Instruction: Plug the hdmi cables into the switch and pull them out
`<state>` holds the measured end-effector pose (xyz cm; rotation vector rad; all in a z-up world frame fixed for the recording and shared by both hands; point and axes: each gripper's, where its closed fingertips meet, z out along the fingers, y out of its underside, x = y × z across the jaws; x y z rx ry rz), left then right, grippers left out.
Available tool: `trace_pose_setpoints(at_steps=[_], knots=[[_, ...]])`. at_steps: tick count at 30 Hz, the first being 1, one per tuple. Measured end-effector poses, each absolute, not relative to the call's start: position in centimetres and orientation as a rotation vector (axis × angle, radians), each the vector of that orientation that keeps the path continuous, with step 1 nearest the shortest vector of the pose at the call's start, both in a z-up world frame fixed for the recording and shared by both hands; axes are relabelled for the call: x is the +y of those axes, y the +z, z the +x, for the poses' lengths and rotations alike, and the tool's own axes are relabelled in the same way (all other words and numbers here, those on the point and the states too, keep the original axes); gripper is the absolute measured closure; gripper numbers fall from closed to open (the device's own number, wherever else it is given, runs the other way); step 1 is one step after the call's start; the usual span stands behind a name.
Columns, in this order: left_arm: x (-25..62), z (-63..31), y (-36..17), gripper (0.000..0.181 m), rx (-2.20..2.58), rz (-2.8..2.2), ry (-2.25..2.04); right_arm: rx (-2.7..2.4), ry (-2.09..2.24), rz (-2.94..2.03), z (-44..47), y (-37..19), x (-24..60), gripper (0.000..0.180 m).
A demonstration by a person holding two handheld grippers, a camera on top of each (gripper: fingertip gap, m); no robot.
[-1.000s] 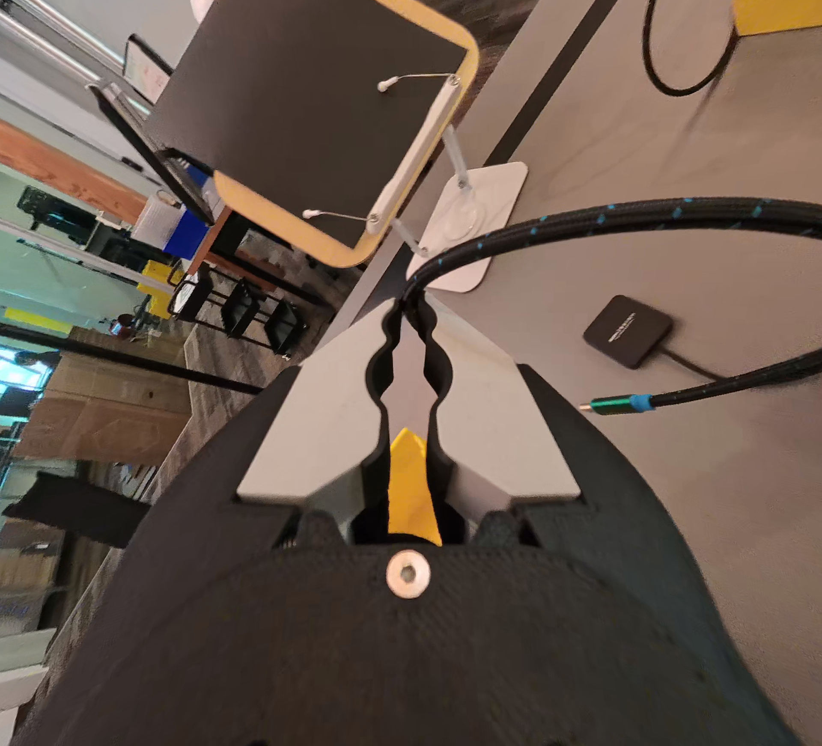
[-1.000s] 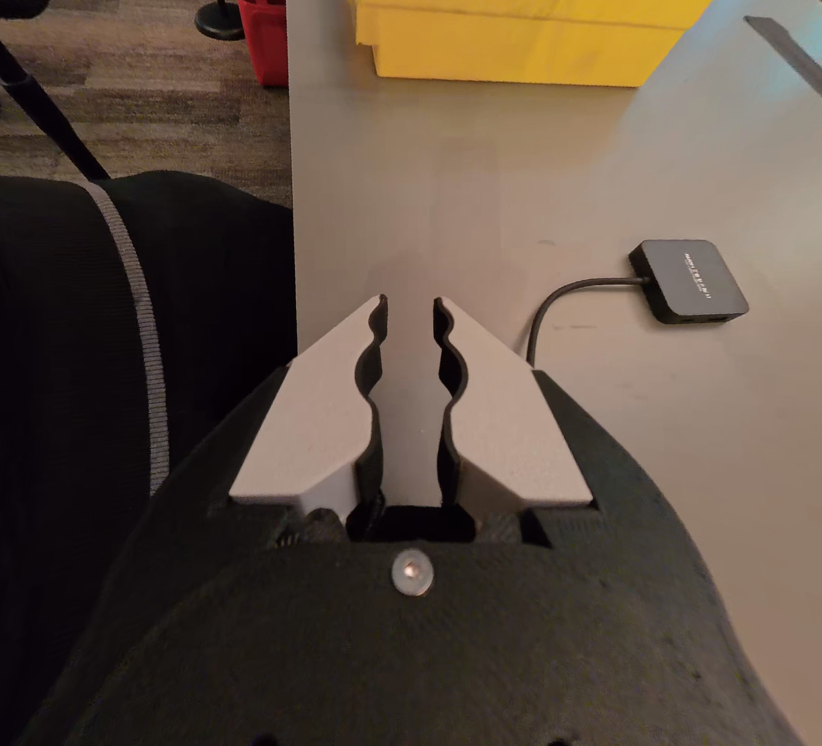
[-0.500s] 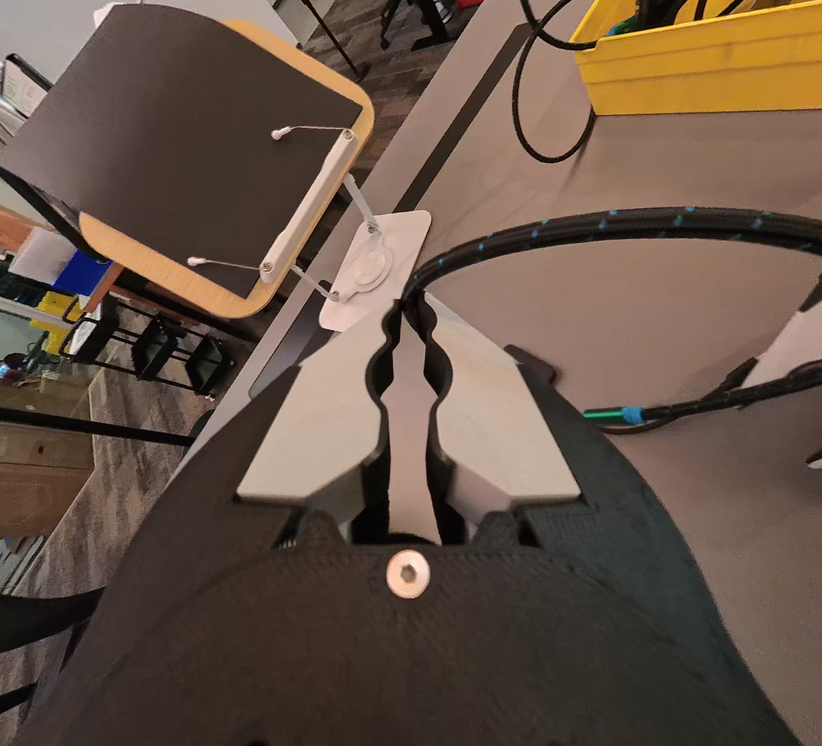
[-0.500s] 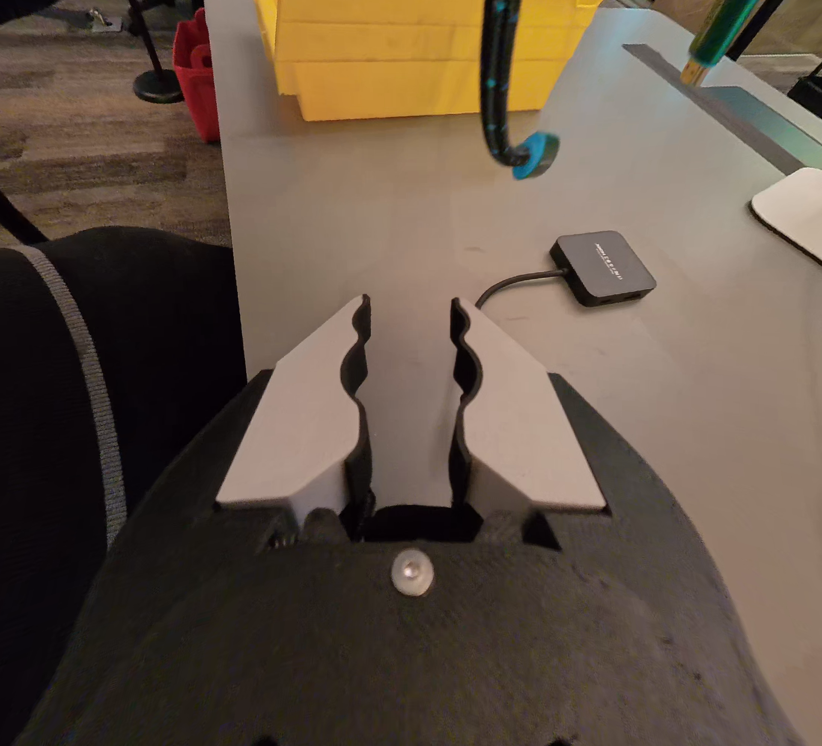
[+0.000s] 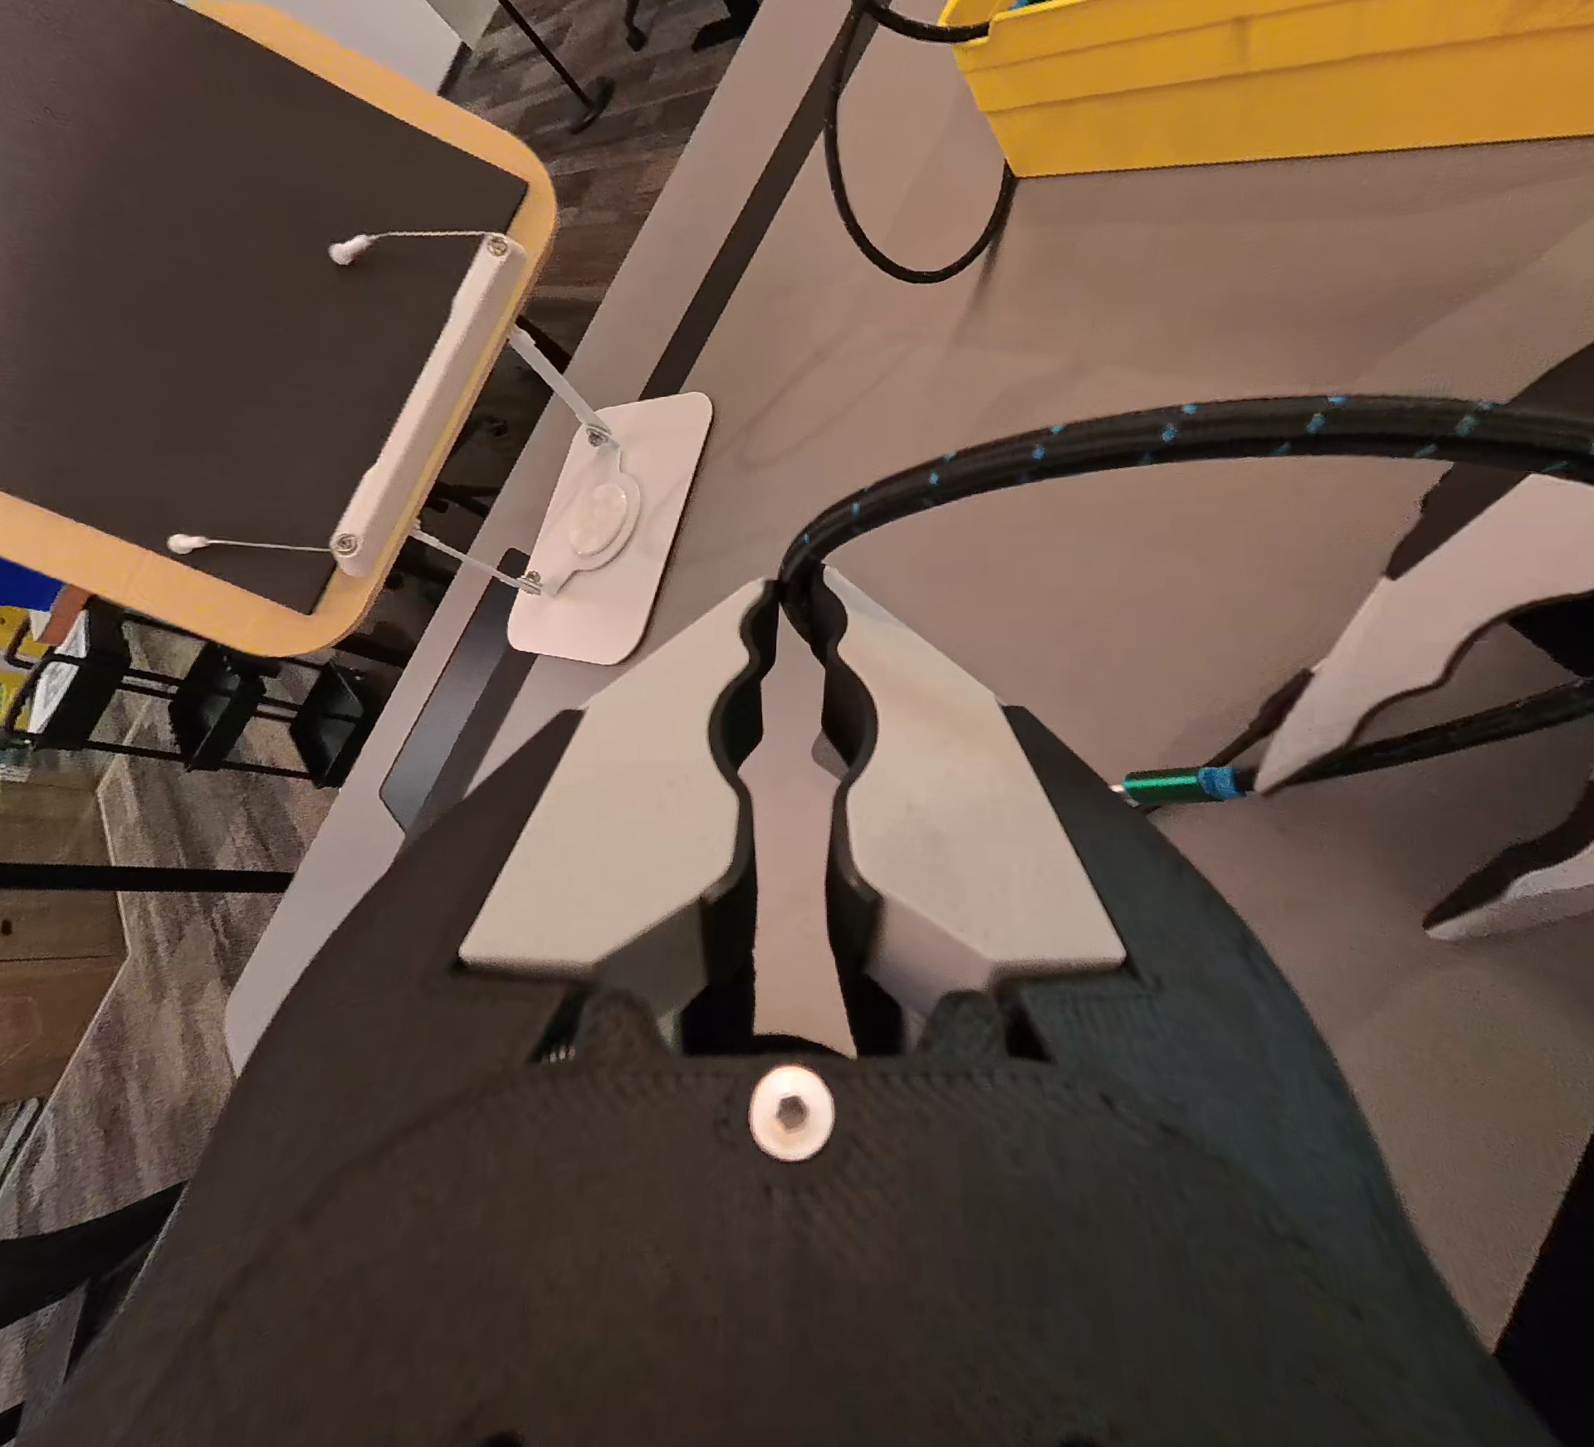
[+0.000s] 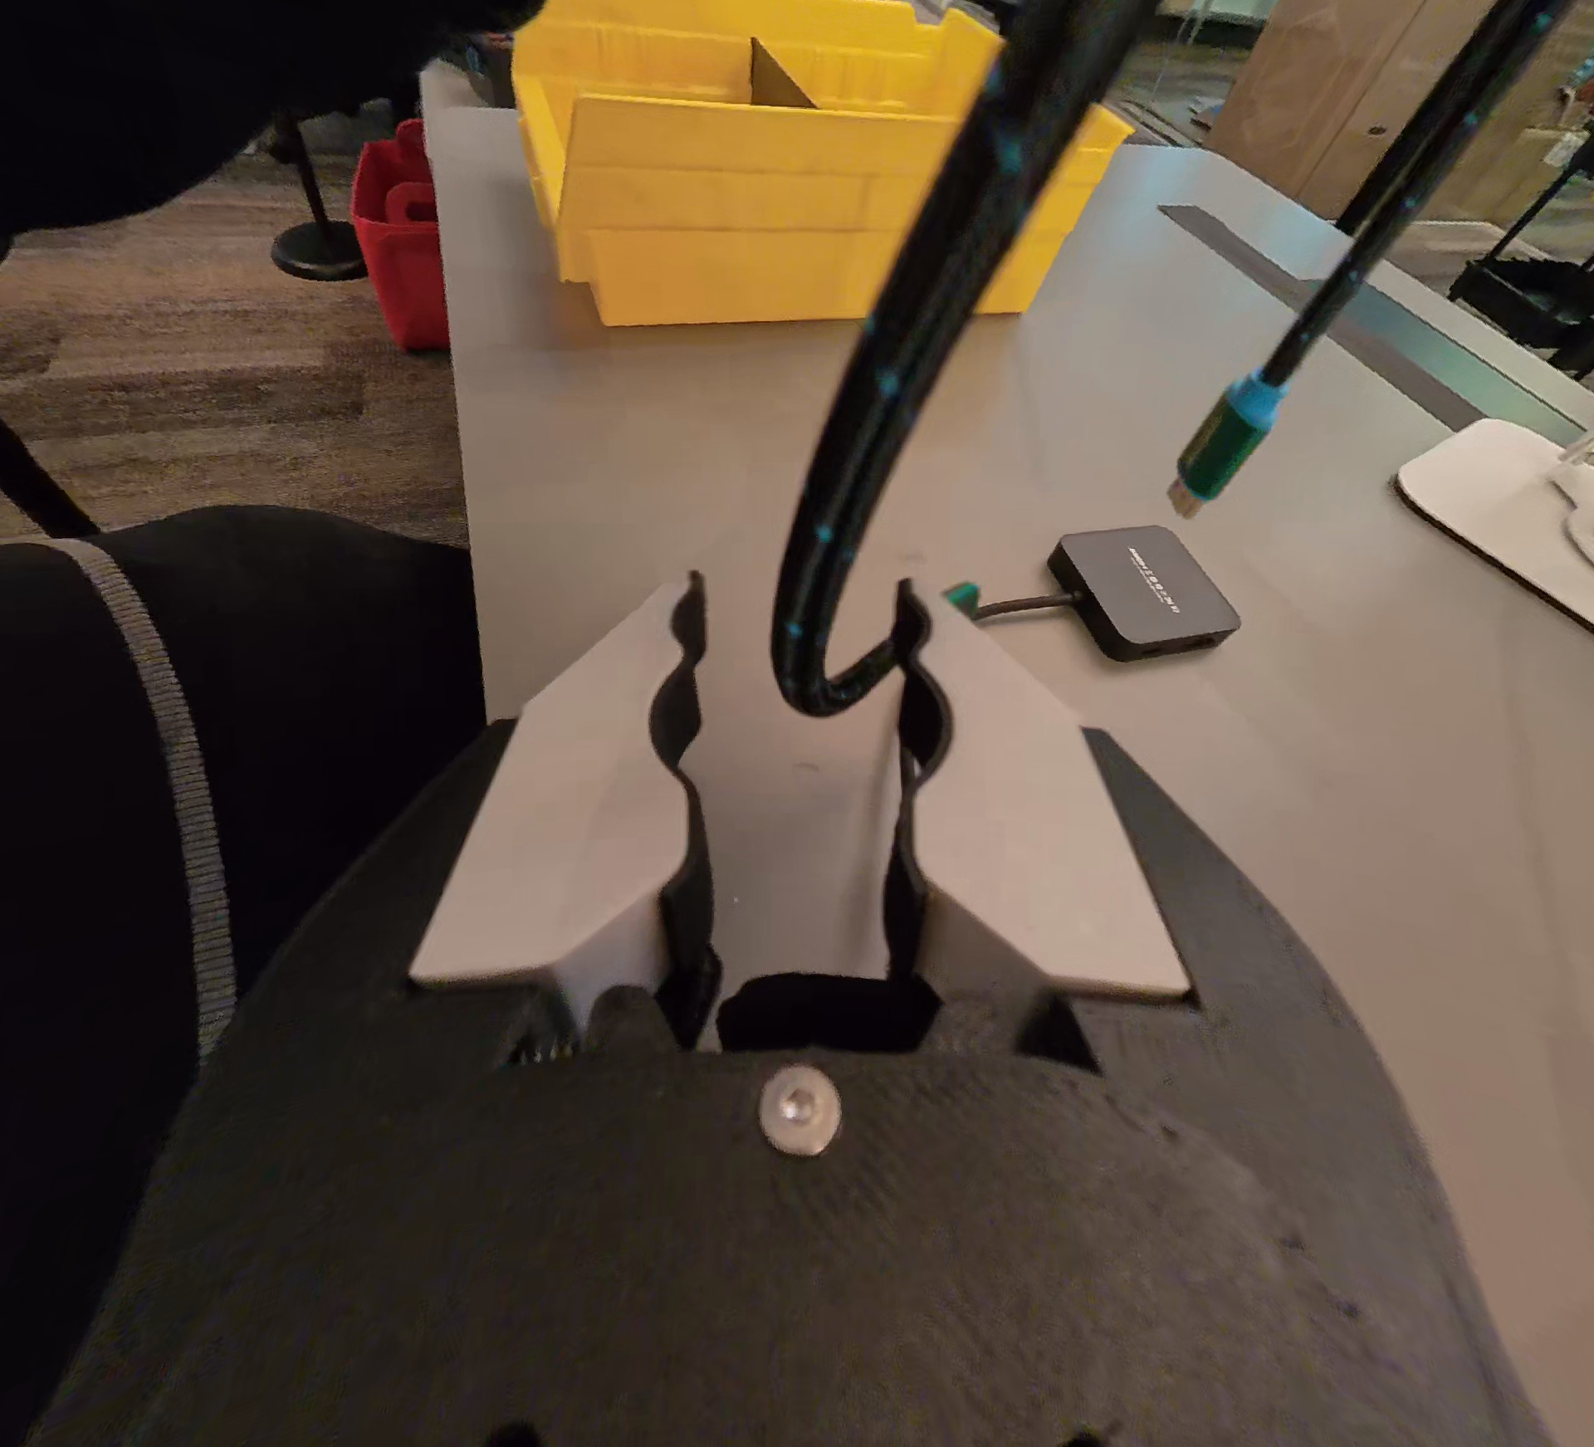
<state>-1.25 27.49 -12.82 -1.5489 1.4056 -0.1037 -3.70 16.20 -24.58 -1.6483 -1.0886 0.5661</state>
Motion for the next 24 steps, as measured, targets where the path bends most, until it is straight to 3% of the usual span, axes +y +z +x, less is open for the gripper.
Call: trace_pose_setpoints(at_steps=[2, 5, 24], knots=[[27.4, -1.0, -13.2, 0.176, 1.416, -1.551, -0.093, -1.11, 0.573, -1.644, -3.9, -24.6, 15.9, 0.148], [27.5, -1.1, -13.6, 0.176, 1.421, -1.556, -0.076, -1.152, 0.578, -1.645, -4.0, -24.9, 15.3, 0.178], [30.2, -5.8, -17.6, 0.175, 1.638, -1.592, 0.347, -1.038, 0.754, -1.577, -2.5, -20.6, 15.2, 0.18]])
